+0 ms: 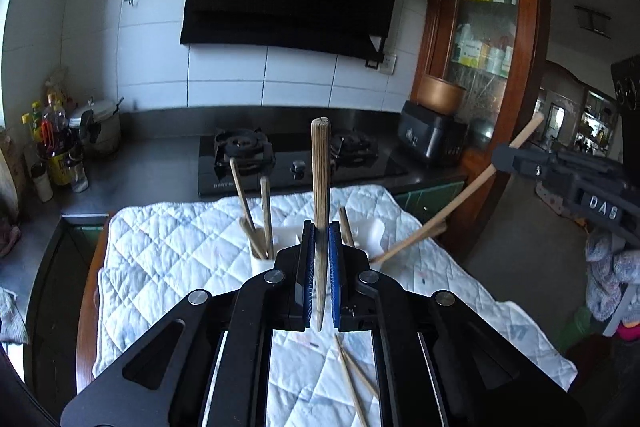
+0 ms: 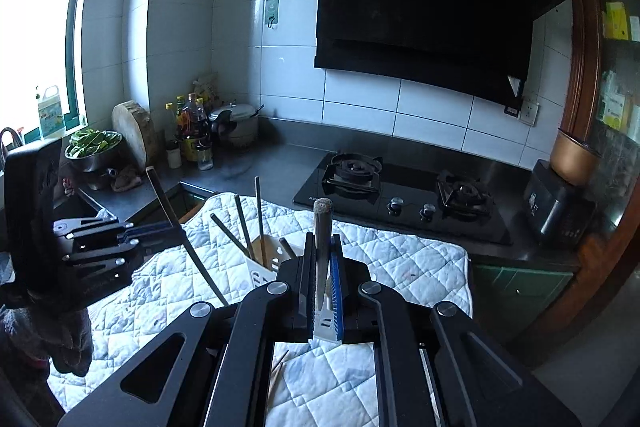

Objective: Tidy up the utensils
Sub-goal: 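Lower the right tool's chopstick into the holder and open while the left tool releases its own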

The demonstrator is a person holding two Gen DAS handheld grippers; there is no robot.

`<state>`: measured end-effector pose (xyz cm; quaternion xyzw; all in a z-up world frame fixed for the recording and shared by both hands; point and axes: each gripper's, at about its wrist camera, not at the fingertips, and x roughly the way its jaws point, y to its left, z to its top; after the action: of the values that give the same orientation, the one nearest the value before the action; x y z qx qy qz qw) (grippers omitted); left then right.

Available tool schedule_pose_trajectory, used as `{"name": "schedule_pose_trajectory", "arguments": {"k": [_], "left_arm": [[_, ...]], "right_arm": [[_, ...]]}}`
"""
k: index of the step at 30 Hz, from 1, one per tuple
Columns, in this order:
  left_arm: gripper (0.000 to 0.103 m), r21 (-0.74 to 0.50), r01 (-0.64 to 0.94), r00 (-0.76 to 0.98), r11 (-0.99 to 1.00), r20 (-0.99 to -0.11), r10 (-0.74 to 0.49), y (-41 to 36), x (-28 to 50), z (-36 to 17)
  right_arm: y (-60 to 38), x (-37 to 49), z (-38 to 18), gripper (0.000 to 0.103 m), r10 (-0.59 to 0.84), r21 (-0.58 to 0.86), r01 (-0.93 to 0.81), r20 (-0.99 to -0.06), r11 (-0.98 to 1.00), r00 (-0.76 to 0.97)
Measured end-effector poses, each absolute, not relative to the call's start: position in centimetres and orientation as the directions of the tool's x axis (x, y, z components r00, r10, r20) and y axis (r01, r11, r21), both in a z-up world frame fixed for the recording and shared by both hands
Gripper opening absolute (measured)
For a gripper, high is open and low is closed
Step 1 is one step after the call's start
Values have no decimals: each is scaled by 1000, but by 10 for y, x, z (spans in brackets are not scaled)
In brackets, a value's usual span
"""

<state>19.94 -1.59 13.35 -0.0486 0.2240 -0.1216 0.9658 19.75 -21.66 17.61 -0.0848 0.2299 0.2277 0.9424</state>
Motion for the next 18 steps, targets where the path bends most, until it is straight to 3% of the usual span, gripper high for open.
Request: {"name": "schedule_pose_trajectory", "arguments": {"k": [8,18], "left_arm": [[6,-115,156,925,981,-330,-186,-21,235,171],[6,-108,106,906,989,-400,-140,-23,277,140]], "right_arm": [[-217,231,176,7,350,-67,-428,-472,901,810],[-214,263,145,7,321,-60,-416,-538,908,779]]}}
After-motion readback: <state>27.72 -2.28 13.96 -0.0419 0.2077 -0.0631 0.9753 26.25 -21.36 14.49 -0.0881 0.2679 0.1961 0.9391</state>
